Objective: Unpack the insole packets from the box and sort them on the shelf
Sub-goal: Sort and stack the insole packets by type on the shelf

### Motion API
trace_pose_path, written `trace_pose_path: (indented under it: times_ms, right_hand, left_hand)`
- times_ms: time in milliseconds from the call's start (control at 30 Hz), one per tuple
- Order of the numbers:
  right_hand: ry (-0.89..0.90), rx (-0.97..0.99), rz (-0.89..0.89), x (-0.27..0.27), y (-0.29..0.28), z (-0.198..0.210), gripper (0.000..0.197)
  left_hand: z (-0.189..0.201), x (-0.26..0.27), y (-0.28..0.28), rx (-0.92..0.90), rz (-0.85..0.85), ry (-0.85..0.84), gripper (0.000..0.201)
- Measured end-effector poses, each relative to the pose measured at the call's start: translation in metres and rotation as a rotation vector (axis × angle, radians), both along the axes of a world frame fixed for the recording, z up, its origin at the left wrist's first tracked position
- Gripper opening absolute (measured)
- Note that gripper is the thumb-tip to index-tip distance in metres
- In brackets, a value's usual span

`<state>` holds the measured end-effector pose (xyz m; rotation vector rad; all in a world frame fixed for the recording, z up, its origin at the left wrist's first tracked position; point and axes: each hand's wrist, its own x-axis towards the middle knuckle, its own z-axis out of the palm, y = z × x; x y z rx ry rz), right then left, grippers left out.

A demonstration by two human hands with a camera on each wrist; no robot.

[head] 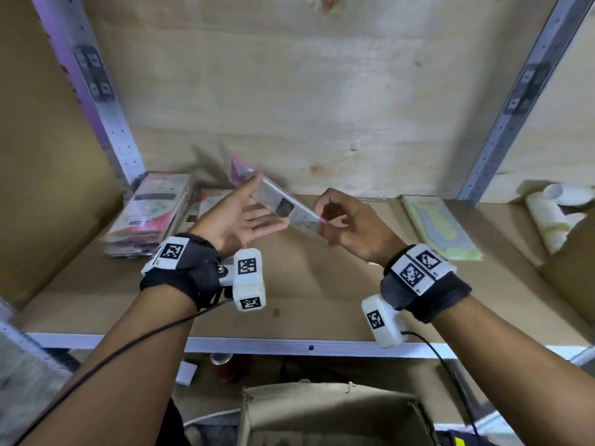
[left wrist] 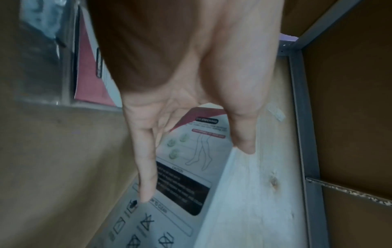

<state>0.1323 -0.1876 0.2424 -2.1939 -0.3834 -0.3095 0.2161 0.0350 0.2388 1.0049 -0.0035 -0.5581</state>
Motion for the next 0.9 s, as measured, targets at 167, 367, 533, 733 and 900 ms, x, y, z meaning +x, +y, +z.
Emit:
trace_pose_path:
  times_ms: [167,367,533,733,900]
  right_hand:
    - [-0.067,-0.124,-0.061,-0.006,-0.014,-0.008,0.019]
    - [0.073,-0.055,-0.062,-0.008,-0.040,-0.020,0.026]
    - [0.134,0.181,-0.255,-0.002,-0.066,-0.026,0.028]
    - [0.460,0.343,-0.157,0.003,-0.067,-0.033,0.039]
    - [0.485,0.430,-0.110,-0.006,-0.075,-0.032,0.038]
  left_hand:
    - [0.001,-0.003,-0.021,-0.064,0.108,-0.035,0.047]
    - [-0.010,0.000,-0.037,0.086,0.169,-0.064,0.007]
    - [-0.016,-0.001,-0.050,0.096,0.074,-0.062,0.010]
    - [-0.018,0.001,-0.062,0.110,-0.035,-0.093,0.008]
    - [-0.026,0.014,-0.060,0.296,0.163,-0.239,0.018]
